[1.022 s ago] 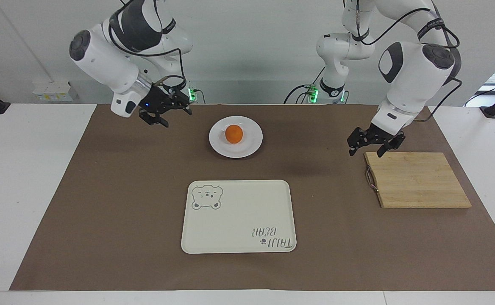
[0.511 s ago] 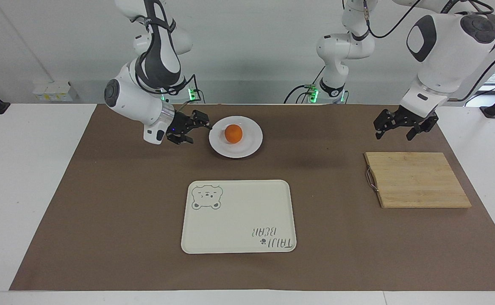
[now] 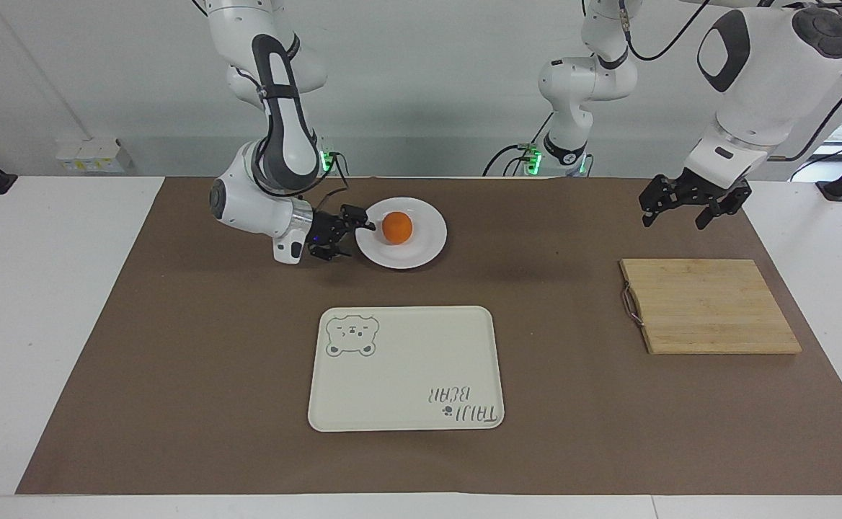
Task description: Place orange and plate with both arms
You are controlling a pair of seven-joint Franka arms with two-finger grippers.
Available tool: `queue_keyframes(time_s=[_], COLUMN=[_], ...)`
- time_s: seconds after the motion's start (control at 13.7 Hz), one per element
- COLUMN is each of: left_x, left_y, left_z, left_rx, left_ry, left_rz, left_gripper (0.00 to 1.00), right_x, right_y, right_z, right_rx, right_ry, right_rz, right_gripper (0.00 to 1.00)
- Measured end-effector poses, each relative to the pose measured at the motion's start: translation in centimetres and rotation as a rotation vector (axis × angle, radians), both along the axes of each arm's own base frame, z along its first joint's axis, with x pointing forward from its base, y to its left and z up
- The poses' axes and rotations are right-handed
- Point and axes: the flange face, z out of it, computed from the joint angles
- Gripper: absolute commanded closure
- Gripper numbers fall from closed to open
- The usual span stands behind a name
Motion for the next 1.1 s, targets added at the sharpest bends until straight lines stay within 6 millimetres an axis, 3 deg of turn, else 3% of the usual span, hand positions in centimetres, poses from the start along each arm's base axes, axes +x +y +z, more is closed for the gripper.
queue_keyframes(time_s=[0.44,0.51,0.66,0.73,0.8,1.1], left_x=[0.1,0.1,0.1,0.1,0.1,0.1], left_y=[0.7,0.7,0.7,0.7,0.7,0.7], left_z=[0.0,0.0,0.0,0.0,0.0,0.1], left_rx=[0.0,0.0,0.0,0.0,0.0,0.0], left_ry=[-0.001,-0.001,-0.001,-0.001,-0.001,-0.002], left_rz=[0.013,0.013,0.013,0.013,0.013,0.013], left_gripper=[0.0,0.0,0.0,0.0,0.0,0.0], right_x=[-1.8,-2.0,-2.1,-2.2,-2.3,-2.6], right_y=[1.4,1.4,1.5,1.5,1.5,1.8], right_z=[-2.4,-2.6,-2.7,-2.8,-2.8,-3.1], right_rx=[-0.021,-0.024,-0.025,-0.025,-0.026,-0.033], right_ry=[0.003,0.004,0.005,0.007,0.011,0.036], right_rz=[-0.01,-0.012,-0.01,-0.01,-0.011,-0.027], right_gripper=[0.0,0.13,0.65,0.86,1.0,1.0])
